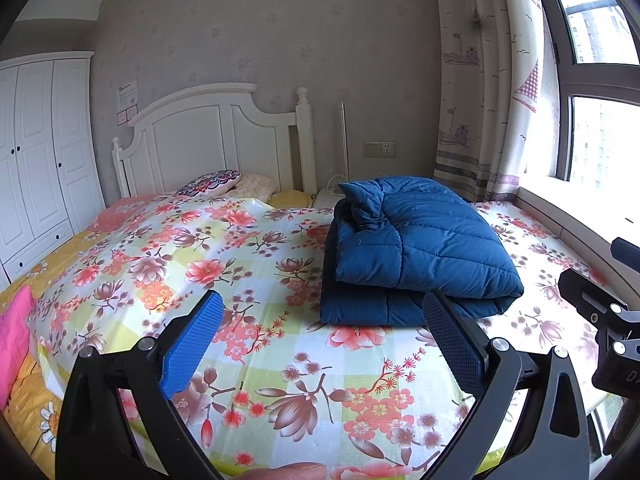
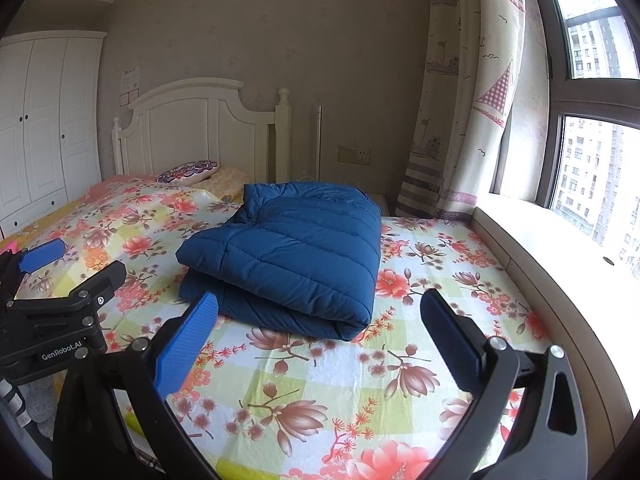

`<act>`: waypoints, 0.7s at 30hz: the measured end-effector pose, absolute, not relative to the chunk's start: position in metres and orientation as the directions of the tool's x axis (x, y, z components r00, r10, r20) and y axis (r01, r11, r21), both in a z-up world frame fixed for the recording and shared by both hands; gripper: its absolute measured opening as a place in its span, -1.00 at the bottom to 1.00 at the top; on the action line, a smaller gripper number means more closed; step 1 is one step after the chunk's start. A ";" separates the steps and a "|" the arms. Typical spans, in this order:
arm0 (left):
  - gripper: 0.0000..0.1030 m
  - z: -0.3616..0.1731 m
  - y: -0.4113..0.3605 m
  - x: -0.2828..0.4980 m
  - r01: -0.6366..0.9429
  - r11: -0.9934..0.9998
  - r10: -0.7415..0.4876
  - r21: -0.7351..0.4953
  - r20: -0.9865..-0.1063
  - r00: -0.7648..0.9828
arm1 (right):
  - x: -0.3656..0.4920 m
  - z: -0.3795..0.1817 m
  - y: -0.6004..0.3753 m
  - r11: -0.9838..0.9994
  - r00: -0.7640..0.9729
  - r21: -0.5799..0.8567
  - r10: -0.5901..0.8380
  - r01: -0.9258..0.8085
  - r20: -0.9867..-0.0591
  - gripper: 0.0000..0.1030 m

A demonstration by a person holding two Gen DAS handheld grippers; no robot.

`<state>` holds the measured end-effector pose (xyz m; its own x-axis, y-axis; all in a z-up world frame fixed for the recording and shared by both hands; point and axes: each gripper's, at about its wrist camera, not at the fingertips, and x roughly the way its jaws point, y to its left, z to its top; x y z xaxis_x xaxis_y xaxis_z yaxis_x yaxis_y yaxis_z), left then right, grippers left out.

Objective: Fold large clothes

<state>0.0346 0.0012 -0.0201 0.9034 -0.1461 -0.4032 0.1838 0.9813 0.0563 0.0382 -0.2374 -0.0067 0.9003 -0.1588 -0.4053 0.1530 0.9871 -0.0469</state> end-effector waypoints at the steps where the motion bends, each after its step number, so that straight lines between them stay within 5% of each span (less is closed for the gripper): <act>1: 0.90 -0.021 0.002 0.034 0.184 0.981 -0.146 0.056 -0.403 0.904 | 0.038 -0.007 -0.237 0.987 0.901 -0.048 -0.159 0.152 -0.404 0.95; 21: 0.90 -0.020 0.002 0.034 0.184 0.981 -0.147 0.056 -0.404 0.903 | 0.037 -0.008 -0.239 0.987 0.904 -0.061 -0.158 0.146 -0.398 0.95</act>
